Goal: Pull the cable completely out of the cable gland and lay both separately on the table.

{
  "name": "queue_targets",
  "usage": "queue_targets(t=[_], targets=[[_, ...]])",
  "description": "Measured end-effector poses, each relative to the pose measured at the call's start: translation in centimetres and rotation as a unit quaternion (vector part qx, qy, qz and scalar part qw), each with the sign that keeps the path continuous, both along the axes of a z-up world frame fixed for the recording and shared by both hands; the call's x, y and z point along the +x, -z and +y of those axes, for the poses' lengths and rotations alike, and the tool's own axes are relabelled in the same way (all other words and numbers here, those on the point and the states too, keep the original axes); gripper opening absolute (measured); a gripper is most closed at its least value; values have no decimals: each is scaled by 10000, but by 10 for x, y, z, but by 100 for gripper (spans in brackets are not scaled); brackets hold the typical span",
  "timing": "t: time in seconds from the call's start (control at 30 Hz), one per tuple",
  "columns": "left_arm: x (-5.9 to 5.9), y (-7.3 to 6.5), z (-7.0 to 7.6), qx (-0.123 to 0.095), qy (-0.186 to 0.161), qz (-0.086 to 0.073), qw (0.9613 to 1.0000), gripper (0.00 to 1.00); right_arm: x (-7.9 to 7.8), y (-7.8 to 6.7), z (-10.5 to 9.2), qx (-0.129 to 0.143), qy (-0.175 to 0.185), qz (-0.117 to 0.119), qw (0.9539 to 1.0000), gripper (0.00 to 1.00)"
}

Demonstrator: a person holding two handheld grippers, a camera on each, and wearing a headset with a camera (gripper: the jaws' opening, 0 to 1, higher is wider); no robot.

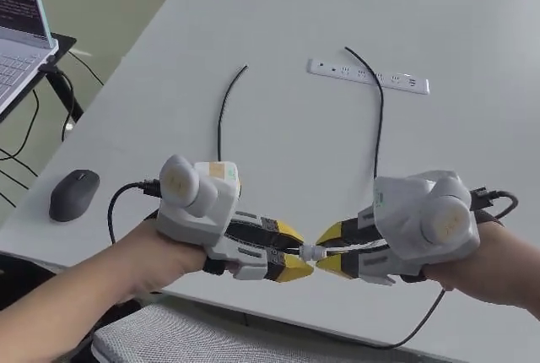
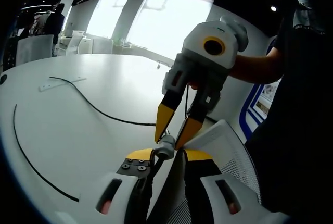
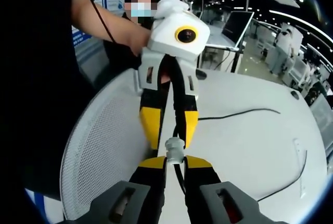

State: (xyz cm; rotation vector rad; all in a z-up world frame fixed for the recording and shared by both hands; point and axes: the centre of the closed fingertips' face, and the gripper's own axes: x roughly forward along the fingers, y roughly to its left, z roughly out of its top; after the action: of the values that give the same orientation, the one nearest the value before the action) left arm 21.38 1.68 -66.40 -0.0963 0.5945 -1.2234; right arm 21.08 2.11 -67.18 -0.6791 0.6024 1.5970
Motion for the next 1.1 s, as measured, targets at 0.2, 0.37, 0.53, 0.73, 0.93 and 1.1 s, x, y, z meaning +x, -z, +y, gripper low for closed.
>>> queue_targets(t=[0.2, 0.37, 0.53, 0.73, 0.93, 1.1], targets=[[4, 2, 0, 67, 56, -24, 10000, 16, 0, 0, 0, 46, -19, -27, 10000, 7], [4, 4, -1, 147, 109, -57, 9998, 16, 0, 1, -1, 61, -107, -150, 9998, 8], [6, 2, -1, 141, 58, -140, 9998, 15, 2, -1, -1, 174, -132, -199, 9996, 8], [9, 2, 1, 215, 34, -114, 9997, 15, 6, -1, 1, 243, 28, -18, 9997, 9], [16, 0, 4, 233, -19, -250, 9994, 15, 14, -1, 1, 375, 399, 501, 9972, 9], [21, 1, 5, 393, 25, -475, 9981, 15, 23, -7, 0, 723, 864, 1380, 9840, 13]])
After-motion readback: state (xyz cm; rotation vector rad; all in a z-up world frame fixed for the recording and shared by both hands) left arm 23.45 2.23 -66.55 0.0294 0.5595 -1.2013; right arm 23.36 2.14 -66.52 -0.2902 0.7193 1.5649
